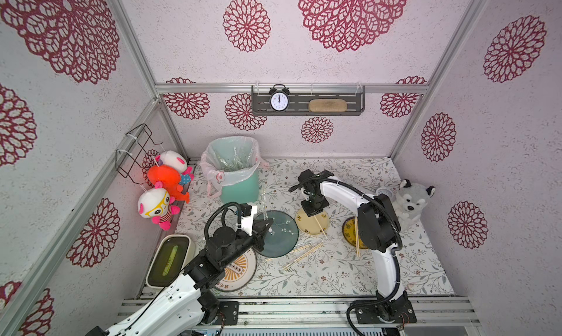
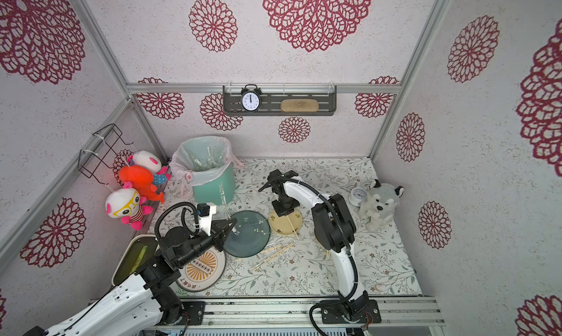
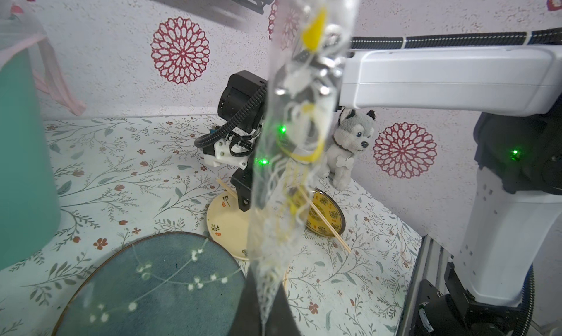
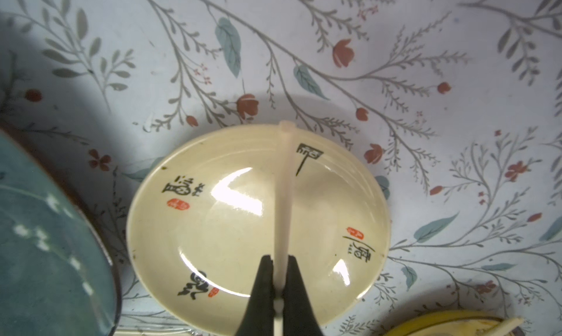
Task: Remove the packaging of disposable chopsticks
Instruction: Place the disposable chopsticks on the plate.
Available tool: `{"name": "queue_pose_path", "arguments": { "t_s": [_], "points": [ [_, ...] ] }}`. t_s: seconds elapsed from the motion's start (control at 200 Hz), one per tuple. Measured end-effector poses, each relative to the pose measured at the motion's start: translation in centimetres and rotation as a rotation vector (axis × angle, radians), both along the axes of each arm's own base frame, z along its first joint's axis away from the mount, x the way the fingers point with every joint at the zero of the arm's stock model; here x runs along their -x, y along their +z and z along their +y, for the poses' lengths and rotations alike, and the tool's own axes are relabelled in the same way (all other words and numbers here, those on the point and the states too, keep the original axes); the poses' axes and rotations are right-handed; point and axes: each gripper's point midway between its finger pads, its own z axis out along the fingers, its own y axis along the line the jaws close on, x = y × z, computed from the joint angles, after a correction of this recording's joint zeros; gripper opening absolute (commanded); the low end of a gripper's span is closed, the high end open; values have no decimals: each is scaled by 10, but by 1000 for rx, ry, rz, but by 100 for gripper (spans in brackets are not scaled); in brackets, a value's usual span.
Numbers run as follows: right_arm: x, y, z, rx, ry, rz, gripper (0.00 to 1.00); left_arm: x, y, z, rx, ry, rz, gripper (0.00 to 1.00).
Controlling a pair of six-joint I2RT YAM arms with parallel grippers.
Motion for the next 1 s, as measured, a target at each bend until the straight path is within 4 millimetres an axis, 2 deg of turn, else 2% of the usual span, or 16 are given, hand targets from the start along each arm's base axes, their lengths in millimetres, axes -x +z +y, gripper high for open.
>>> {"name": "queue_pose_path", "arguments": {
  "t_s": [0.145,0.375,0.61,0.761,0.896,1.001],
  "points": [
    [-4,-7,-1,-2,0,20,0,0,-2,-1,-3,-8,5,0],
    [-10,-7,-2,-24,-16,31,0,1,-2,-2,-3,-13,4,0],
    [-7,-16,0,-24,-15,69,7,1,-2,-2,-3,-13,4,0],
    [-6,-17,0,-25,-11,76,11,2,0,-2,-2,-19,-2,0],
    [-6,-17,0,-26,-11,76,18,4,4,-1,3,-21,-13,0],
    [-5,-17,0,-28,-9,77,19,6,7,0,8,-22,-24,0]
  ]
}}
